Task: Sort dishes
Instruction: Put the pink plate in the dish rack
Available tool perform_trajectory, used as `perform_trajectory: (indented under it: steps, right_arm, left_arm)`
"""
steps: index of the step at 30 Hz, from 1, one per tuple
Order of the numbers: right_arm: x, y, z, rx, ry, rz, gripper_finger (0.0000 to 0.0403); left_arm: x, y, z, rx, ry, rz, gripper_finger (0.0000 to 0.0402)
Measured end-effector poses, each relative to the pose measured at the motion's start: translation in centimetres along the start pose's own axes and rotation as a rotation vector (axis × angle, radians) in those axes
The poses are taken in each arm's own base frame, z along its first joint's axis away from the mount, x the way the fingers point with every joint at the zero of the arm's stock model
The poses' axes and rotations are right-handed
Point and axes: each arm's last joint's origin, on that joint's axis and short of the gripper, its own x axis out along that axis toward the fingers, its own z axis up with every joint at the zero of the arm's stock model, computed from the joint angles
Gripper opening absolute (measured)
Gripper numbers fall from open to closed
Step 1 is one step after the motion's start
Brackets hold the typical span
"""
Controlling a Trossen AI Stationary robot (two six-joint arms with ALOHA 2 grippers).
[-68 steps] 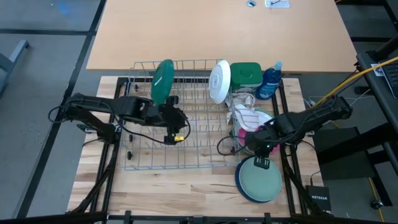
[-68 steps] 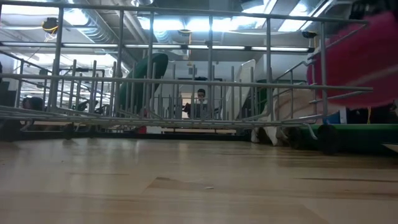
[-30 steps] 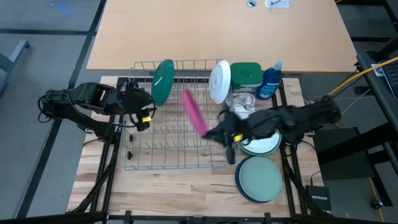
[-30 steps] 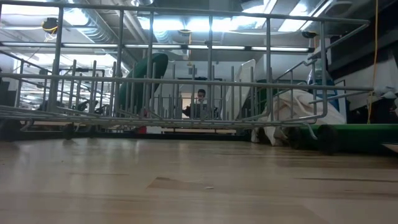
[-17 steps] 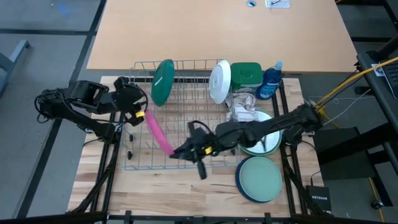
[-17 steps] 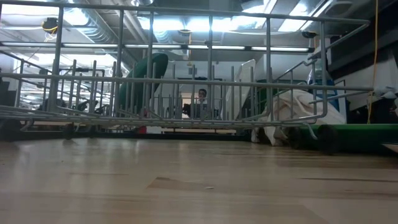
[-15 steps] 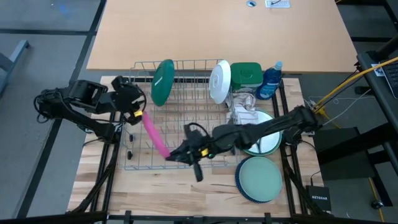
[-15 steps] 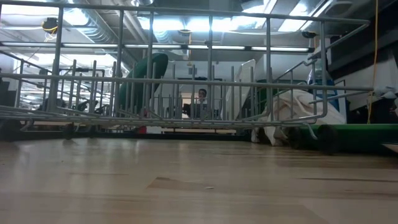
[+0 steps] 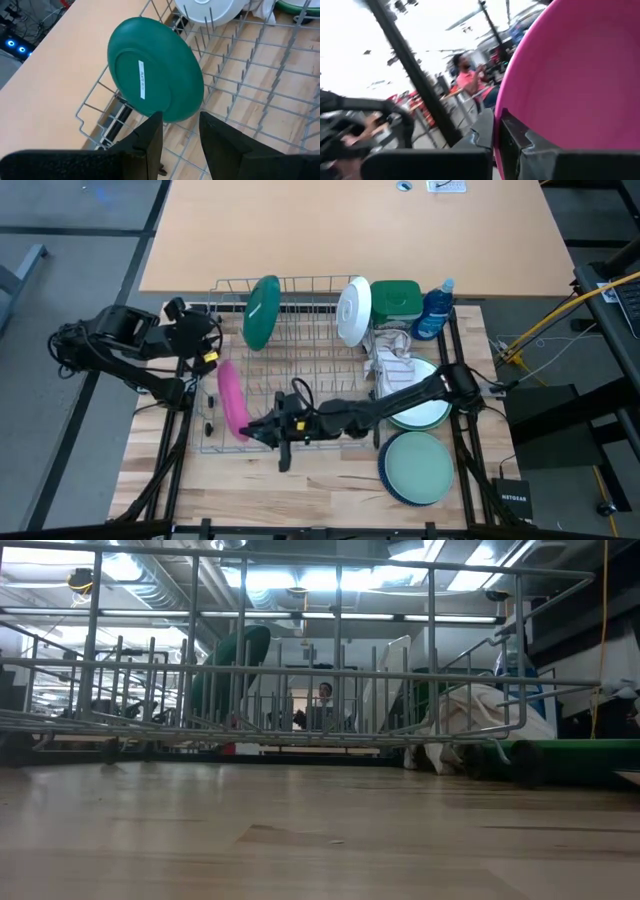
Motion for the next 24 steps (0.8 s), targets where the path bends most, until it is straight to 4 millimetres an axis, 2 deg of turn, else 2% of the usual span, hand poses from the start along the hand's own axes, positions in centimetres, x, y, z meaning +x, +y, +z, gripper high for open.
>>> perform_trajectory:
  steps: [12,24]
  right_arm:
    - [0.9,-2.4,-3.9,0.045,-0.172,-0.151,0.0011]
    - [1.0,-4.6,-7.7,0.117,-0.219,-0.263,0.0012]
  left_arm:
    - [-0.5,0.6,-0.4,0.004,-0.018,-0.001,0.0117]
    - [-0.5,0.6,-0.4,0.035,-0.018,-0.001,0.0117]
